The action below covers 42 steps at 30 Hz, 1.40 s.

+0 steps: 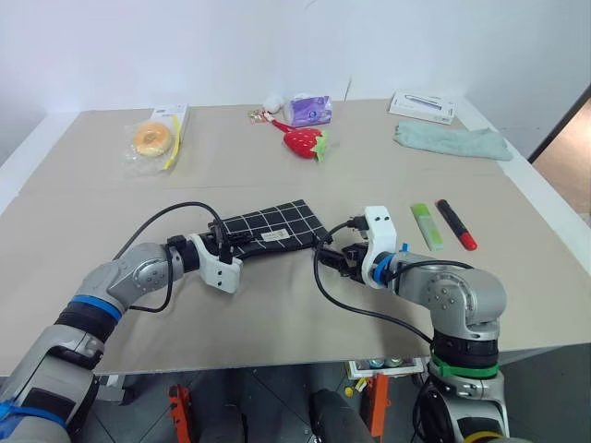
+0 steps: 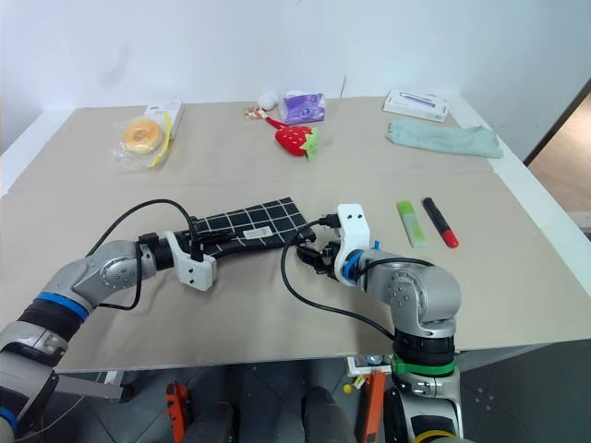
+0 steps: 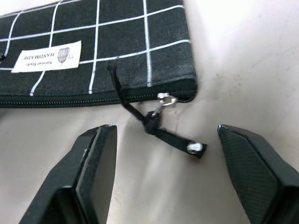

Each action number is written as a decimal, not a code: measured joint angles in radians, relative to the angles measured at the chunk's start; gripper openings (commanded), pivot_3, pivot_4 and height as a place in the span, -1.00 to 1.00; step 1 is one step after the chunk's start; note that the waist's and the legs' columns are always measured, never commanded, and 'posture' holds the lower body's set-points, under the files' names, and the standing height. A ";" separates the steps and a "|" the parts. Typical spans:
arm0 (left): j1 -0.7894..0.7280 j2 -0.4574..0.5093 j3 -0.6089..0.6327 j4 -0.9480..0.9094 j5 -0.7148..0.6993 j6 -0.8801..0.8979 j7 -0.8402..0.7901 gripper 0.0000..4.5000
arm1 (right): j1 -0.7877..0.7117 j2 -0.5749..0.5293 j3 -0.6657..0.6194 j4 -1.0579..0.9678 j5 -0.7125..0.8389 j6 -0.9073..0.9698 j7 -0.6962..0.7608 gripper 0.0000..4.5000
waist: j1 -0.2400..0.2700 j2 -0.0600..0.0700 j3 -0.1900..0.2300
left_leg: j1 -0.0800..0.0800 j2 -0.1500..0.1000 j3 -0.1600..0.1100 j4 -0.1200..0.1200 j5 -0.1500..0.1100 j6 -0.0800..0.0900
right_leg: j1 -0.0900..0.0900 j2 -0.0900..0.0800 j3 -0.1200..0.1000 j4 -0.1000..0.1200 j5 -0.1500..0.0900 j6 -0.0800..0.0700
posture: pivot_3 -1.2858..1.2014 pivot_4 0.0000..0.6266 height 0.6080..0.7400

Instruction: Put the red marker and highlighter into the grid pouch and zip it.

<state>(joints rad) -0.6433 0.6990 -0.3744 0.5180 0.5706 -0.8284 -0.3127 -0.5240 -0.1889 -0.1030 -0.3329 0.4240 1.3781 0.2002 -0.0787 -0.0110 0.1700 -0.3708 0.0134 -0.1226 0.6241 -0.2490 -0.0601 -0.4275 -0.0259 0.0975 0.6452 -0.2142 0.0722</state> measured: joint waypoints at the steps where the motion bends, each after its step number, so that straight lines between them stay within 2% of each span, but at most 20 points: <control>1: 0.000 -0.006 0.000 -0.006 0.000 0.001 0.000 -1.00 | 0.001 0.006 0.031 0.000 -0.010 -0.018 -0.009 0.71 | -0.001 0.000 0.000 | 0.000 0.000 0.000 0.000 0.000 0.000 | 0.000 0.000 0.000 0.000 0.000 0.000 | 0.03 -0.52 1.00; 4: 0.000 -0.012 0.000 -0.024 -0.001 0.003 -0.002 -1.00 | 0.002 0.026 0.090 0.013 -0.038 -0.069 -0.020 0.71 | -0.004 0.000 0.000 | 0.001 0.001 0.000 0.000 0.000 0.000 | 0.000 0.001 0.000 0.000 0.000 0.000 | 0.03 -0.52 1.00; 12: 0.000 -0.012 0.000 -0.036 -0.002 0.017 -0.007 -1.00 | -0.008 0.025 0.144 0.087 -0.084 -0.178 -0.026 0.71 | -0.004 -0.001 0.000 | 0.002 0.001 0.001 0.001 0.001 -0.001 | 0.001 0.001 0.001 0.000 0.004 0.000 | 0.03 -0.52 1.00; 13: 0.000 -0.012 0.000 -0.038 -0.002 0.019 -0.007 -1.00 | -0.011 0.020 0.148 0.094 -0.087 -0.184 -0.025 0.47 | -0.004 -0.001 0.000 | 0.002 0.001 0.001 0.001 0.002 -0.001 | 0.002 0.001 0.001 0.000 0.004 0.000 | 0.03 -0.52 1.00; 14: 0.000 -0.012 0.000 -0.039 -0.002 0.019 -0.007 -1.00 | -0.012 0.013 0.149 0.101 -0.093 -0.190 -0.025 0.35 | -0.003 -0.001 0.000 | 0.002 0.000 0.001 0.002 0.003 -0.001 | 0.002 0.001 0.001 0.000 0.004 0.000 | 0.03 -0.52 1.00; 18: 0.000 -0.012 0.000 -0.039 -0.002 0.019 -0.007 -1.00 | -0.013 -0.014 0.144 0.112 -0.109 -0.199 -0.027 -0.62 | -0.002 -0.001 0.000 | 0.002 0.000 0.000 0.001 0.003 -0.001 | 0.002 0.001 0.001 0.000 0.005 0.000 | 0.03 -0.52 1.00; 20: 0.000 -0.012 0.000 -0.039 -0.002 0.019 -0.007 -1.00 | -0.013 -0.020 0.135 0.111 -0.113 -0.193 -0.028 -0.98 | -0.002 -0.001 0.000 | 0.001 0.000 0.000 0.001 0.003 -0.001 | 0.001 0.001 0.001 0.000 0.004 0.000 | 0.03 -0.52 1.00; 27: 0.000 -0.012 0.000 -0.036 -0.002 0.019 -0.005 -1.00 | -0.012 -0.047 0.150 0.100 -0.114 -0.192 0.003 -0.98 | -0.002 -0.001 0.000 | 0.001 0.000 0.000 0.000 0.002 0.001 | 0.001 0.001 0.001 0.000 0.001 0.000 | 0.03 -0.52 1.00; 31: -0.001 -0.015 0.000 -0.033 -0.002 0.020 -0.005 -1.00 | -0.002 -0.195 0.324 0.042 -0.155 -0.279 0.113 -0.98 | -0.002 -0.002 0.001 | 0.000 0.000 0.000 0.000 0.002 0.001 | 0.000 0.000 0.001 0.000 0.001 0.000 | 0.03 -0.52 1.00; 33: -0.006 -0.018 0.000 -0.030 -0.002 0.024 -0.007 -1.00 | -0.003 -0.219 0.395 0.013 -0.168 -0.304 0.152 -0.98 | -0.003 -0.002 0.002 | 0.000 0.000 0.000 -0.001 0.002 0.001 | 0.000 0.001 0.001 0.000 0.001 0.000 | 0.03 -0.52 1.00; 36: -0.008 -0.020 0.001 -0.031 -0.003 0.030 -0.008 -1.00 | -0.011 -0.206 0.450 0.009 -0.185 -0.321 0.168 -0.98 | -0.003 -0.003 0.002 | 0.000 0.001 0.000 -0.001 0.002 0.001 | 0.000 0.001 0.001 0.000 0.001 0.000 | 0.03 -0.52 1.00; 42: -0.007 -0.029 0.024 -0.035 -0.015 0.047 -0.010 -1.00 | -0.072 -0.143 0.469 0.071 -0.228 -0.349 0.155 -0.98 | -0.001 -0.003 0.002 | 0.000 0.000 0.000 0.000 0.002 0.001 | 0.000 0.001 0.000 0.000 0.001 0.000 | 0.03 -0.52 1.00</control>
<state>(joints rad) -0.6502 0.6696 -0.3503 0.4834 0.5552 -0.7813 -0.3228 -0.5960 -0.3317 0.3664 -0.2615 0.1956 1.0288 0.3555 -0.0801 -0.0144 0.1720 -0.3708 0.0137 -0.1229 0.6239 -0.2467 -0.0594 -0.4273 -0.0249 0.0977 0.6452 -0.2131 0.0717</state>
